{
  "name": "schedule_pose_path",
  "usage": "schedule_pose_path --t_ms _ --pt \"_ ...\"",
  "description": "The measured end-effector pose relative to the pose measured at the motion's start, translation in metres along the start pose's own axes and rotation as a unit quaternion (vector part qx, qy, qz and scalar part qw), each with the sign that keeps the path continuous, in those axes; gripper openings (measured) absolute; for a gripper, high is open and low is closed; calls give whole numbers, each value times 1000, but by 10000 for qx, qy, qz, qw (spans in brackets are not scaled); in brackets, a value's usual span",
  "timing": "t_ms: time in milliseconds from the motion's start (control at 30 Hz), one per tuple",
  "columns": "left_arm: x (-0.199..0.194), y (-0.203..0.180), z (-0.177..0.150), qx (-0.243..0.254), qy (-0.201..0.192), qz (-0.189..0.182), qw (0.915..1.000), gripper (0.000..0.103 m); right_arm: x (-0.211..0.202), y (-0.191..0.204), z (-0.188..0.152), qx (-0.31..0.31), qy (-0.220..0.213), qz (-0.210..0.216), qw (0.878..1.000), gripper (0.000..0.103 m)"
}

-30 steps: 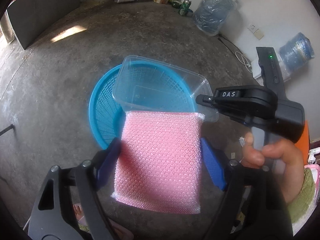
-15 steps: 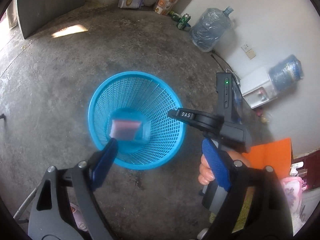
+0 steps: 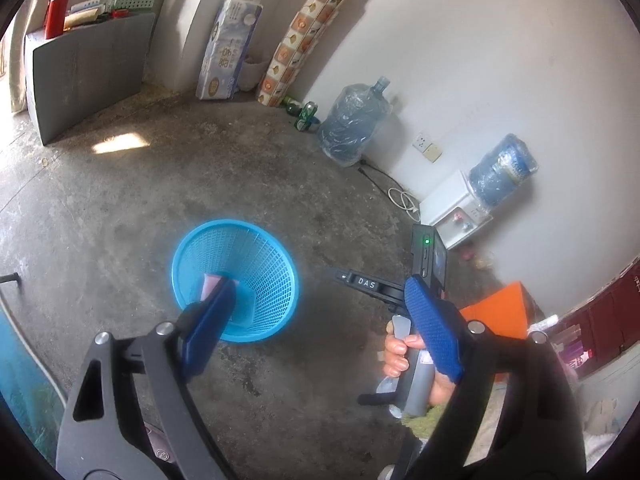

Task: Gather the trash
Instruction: 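Carry both items over the blue wastebasket and open both tools to drop them, then swing both tools back over the table toward the red soda can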

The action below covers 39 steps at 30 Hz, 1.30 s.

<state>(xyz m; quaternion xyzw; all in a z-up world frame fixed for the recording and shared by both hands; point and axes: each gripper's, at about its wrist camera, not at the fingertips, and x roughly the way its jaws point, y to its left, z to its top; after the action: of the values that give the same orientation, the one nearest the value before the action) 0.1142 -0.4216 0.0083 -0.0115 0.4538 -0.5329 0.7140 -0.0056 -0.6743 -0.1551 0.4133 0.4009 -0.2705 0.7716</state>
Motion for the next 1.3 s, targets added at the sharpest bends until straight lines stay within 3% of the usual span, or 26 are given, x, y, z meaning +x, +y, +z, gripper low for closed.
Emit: schedule_pose_path --t_ms 100,300,433,533,700,900,1067,1200,1300 --pt "-48 -5 -11 28 -329 -72 9994 84 -38 6 -15 -137 -151 181 9996 47" --pt "-142 12 -47 -97 -789 291 9964 85 -100 39 -53 -640 -401 558 9956 58" --pt "-197 32 -82 -225 -1045 862 9905 85 -125 73 -85 -1091 -458 979 9881 72" --pt "-235 50 -113 -426 -1219 1334 9826 85 -135 106 -107 -1527 -378 1195 9803 74" --pt "-289 78 -167 -944 -1654 2134 9582 87 -142 179 -141 -2339 -30 1800 9554 74" --pt "-332 107 -216 -1791 -2028 2639 9258 87 -143 271 -193 -3292 530 2466 9099 74" --pt "-363 123 -235 -2000 -2273 3109 9009 87 -146 330 -240 -3940 935 2736 8725 74" --pt "-385 133 -249 -1974 -2392 3388 8883 87 -150 363 -268 -4186 1084 2854 8553 74" --pt "-399 142 -258 -2002 -2411 3492 8831 87 -151 383 -282 -4215 1169 2905 8511 74"
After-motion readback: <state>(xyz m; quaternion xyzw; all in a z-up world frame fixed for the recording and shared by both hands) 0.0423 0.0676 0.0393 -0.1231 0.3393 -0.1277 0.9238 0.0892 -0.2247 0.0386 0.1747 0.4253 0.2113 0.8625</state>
